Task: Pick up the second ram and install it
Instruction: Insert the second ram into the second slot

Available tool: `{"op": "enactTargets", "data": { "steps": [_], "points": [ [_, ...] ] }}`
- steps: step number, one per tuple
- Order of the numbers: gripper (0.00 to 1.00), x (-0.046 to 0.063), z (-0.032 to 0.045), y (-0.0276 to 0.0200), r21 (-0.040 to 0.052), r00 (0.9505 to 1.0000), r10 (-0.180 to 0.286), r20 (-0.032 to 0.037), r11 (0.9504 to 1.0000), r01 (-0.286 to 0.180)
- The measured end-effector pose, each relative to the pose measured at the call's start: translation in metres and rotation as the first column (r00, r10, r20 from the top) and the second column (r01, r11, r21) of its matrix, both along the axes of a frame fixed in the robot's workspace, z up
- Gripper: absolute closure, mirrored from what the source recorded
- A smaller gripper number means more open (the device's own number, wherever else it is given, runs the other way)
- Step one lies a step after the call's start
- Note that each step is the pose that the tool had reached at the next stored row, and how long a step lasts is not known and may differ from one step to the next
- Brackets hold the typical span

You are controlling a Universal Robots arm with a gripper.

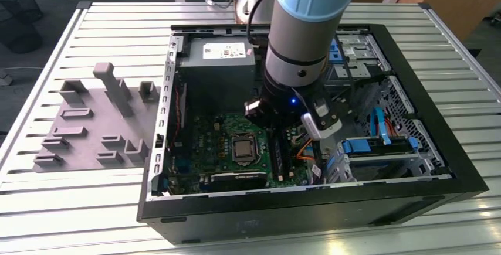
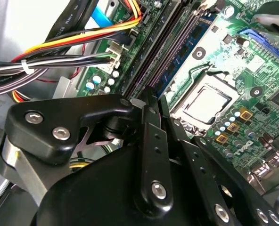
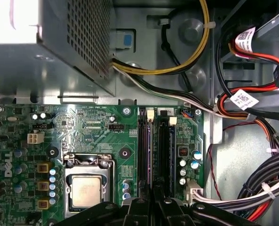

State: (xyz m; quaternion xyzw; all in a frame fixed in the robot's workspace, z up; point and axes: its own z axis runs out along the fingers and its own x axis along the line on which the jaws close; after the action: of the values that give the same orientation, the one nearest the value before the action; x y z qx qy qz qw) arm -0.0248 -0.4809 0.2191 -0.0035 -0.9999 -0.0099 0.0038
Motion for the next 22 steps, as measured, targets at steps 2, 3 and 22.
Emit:
{"op": "enactTargets", "data": {
  "steps": [2, 3, 22],
  "points": [
    [0.86, 0.0000, -0.0006, -0.0002, -0.0001, 1.0000, 0.000, 0.0000, 1.0000, 0.000],
    [0.86, 0.0000, -0.0006, -0.0002, -0.0002, 1.0000, 0.000, -0.0001, 1.0000, 0.000],
    [0.86, 0.0000, -0.0053, -0.0002, -0.0001, 1.0000, -0.003, 0.0000, 1.0000, 0.003]
  ]
}}
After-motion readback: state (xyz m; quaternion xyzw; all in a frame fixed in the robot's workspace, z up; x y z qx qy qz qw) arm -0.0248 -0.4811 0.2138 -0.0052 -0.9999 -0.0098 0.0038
